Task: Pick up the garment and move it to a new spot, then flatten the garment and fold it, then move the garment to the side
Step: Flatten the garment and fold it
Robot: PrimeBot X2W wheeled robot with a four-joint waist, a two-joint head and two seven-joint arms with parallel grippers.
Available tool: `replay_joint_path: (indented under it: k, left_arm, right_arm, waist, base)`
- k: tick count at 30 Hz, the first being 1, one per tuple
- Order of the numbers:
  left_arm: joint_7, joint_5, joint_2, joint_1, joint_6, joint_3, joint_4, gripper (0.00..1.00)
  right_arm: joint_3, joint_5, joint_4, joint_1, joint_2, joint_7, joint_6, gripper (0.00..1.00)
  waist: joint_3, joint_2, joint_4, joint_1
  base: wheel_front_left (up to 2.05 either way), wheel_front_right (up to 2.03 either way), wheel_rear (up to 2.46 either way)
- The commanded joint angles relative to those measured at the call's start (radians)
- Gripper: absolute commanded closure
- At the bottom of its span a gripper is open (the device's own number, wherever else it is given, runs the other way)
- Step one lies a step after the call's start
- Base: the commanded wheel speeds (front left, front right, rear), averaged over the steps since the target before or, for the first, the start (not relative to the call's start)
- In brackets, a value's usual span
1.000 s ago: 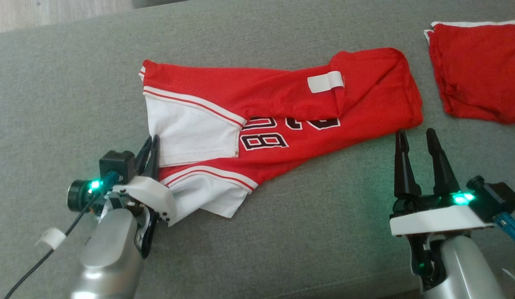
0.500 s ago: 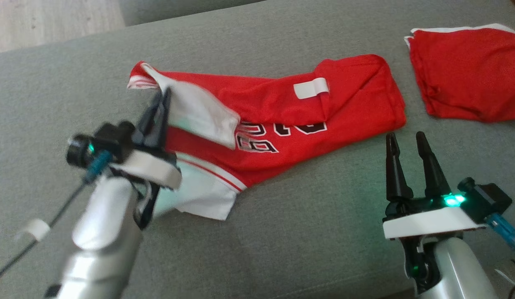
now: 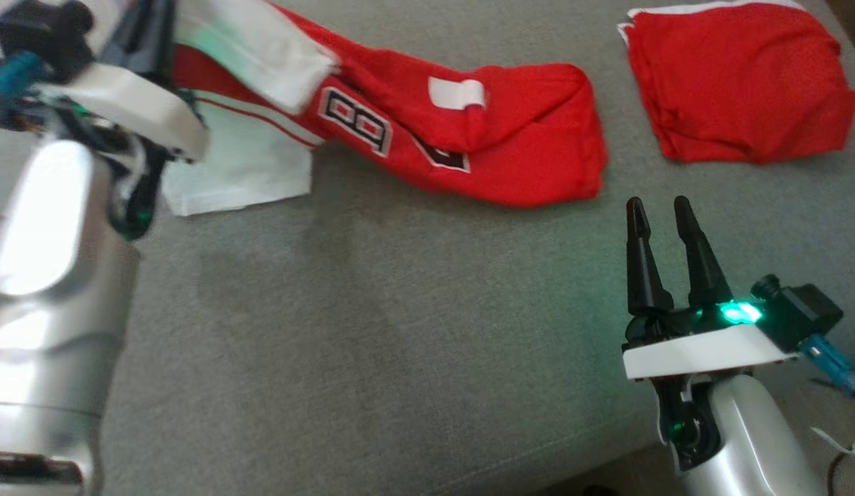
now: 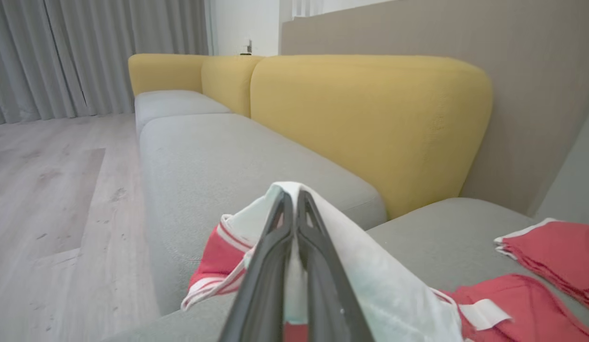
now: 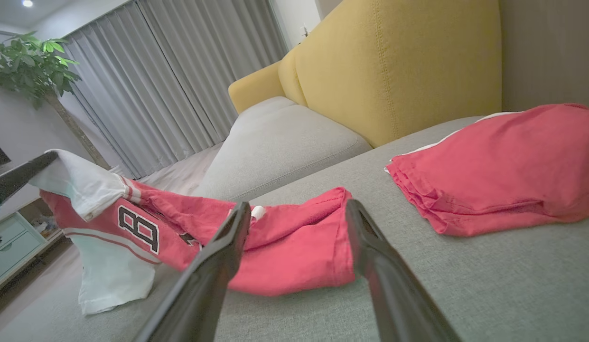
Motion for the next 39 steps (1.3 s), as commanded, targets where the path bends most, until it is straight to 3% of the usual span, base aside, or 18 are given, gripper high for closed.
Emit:
replay_joint_path:
  k: [1,8,10,12,13,14,15,21,27,39]
  left_arm:
    - [0.027,0.008,0.067,-0.069,0.000,0.043,-0.008,1.00]
    - [0.054,0.010,0.081,-0.075,0.009,0.034,0.058,1.00]
    - [0.041,0.015,0.082,-0.076,0.017,0.032,0.081,0.75]
    - [0.020,0.018,0.082,-0.086,0.028,0.036,0.108,0.64]
    - [0.007,0.020,0.083,-0.093,0.031,0.037,0.124,0.53]
    - [-0.007,0.023,0.084,-0.101,0.035,0.038,0.141,0.05]
    - [-0.023,0.025,0.084,-0.111,0.040,0.040,0.158,0.00]
    - [-0.146,0.049,0.090,-0.149,0.054,0.036,0.237,0.00]
    - [-0.235,0.061,0.080,-0.092,0.046,0.014,0.236,0.00]
    - [-0.274,0.035,0.008,0.319,0.101,0.019,-0.057,0.00]
  right_arm:
    - [0.025,0.016,-0.033,-0.025,-0.003,-0.009,-0.001,0.00]
    - [0.021,0.026,-0.034,-0.028,-0.003,-0.009,-0.001,0.00]
    - [0.031,0.023,-0.034,-0.032,-0.003,-0.009,-0.001,0.00]
    - [0.041,0.020,-0.036,-0.038,-0.003,-0.009,-0.001,0.00]
    - [0.044,0.019,-0.037,-0.040,-0.003,-0.009,-0.001,0.00]
    - [0.046,0.018,-0.039,-0.042,-0.003,-0.009,-0.001,0.00]
    - [0.048,0.018,-0.040,-0.043,-0.003,-0.009,-0.001,0.00]
    - [0.046,0.008,-0.037,-0.043,-0.003,-0.009,-0.001,0.00]
    - [0.030,-0.021,-0.029,-0.030,-0.003,-0.009,-0.001,0.00]
    - [-0.018,-0.071,-0.021,0.002,-0.003,-0.009,-0.001,0.00]
  waist:
    - [0.023,0.0000,-0.031,-0.0002]
    - [0.039,0.0000,-0.043,-0.0002]
    - [0.046,0.0000,-0.044,-0.0002]
    - [0.055,0.0000,-0.047,-0.0002]
    - [0.059,0.0000,-0.048,-0.0002]
    - [0.063,0.0000,-0.048,-0.0002]
    - [0.067,0.0000,-0.049,-0.0002]
    - [0.064,0.0000,-0.039,-0.0002]
    - [0.012,0.0000,0.013,-0.0002]
    - [-0.071,0.0000,0.135,-0.0002]
  base:
    - [0.00,0.00,0.00]
    - [0.00,0.00,0.00]
    - [0.00,0.00,0.00]
    - [0.00,0.00,0.00]
    - [0.00,0.00,0.00]
    - [0.00,0.00,0.00]
    - [0.00,0.00,0.00]
    - [0.00,0.00,0.00]
    - [0.00,0.00,0.00]
    - [0.00,0.00,0.00]
